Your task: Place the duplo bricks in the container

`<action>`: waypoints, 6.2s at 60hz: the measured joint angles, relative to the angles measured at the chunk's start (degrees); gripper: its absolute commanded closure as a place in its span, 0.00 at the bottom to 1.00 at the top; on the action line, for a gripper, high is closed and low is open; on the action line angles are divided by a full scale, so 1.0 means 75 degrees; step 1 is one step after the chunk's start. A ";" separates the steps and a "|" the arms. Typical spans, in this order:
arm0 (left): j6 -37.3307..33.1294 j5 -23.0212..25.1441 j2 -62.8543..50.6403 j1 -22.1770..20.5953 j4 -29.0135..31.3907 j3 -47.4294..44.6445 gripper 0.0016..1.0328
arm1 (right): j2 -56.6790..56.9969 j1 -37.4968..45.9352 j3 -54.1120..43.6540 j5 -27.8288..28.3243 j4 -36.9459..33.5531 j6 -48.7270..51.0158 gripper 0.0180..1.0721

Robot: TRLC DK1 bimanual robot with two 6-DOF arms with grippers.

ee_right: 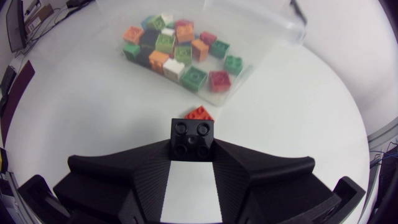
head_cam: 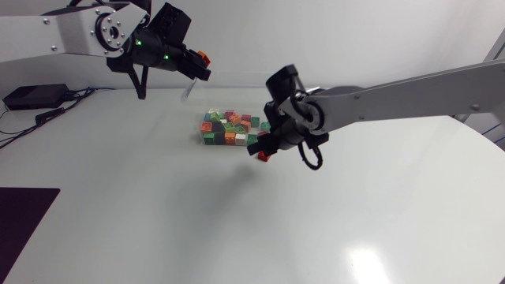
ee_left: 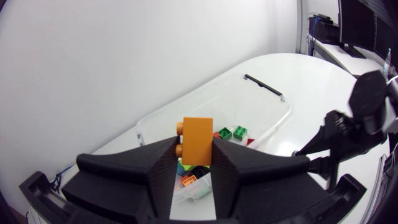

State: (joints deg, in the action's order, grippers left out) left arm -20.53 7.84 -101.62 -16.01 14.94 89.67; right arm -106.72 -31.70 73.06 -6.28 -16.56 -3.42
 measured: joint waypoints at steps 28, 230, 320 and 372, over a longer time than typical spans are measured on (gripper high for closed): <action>0.0082 0.0096 -0.2031 0.0227 -0.1017 0.1160 0.20 | 0.0866 0.0195 0.0956 0.0064 -0.0154 0.0181 0.66; 0.0804 -0.0102 0.7752 0.2110 -0.5007 -0.9553 0.04 | -0.2302 0.1131 -0.0309 0.2465 0.3544 0.3299 0.59; 0.1542 -0.1696 1.3114 0.1923 -0.4931 -1.1809 0.04 | 0.0787 0.0854 0.0845 0.1489 0.2634 0.2194 0.68; 0.1737 -0.1749 1.3595 0.2098 -0.2331 -1.1823 0.04 | -0.2052 0.0676 0.3226 0.0629 0.3293 0.2110 0.68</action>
State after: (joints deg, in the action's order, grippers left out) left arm -7.51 -5.28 0.34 -0.27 -2.55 0.99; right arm -122.10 -26.63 97.25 -1.56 8.14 12.40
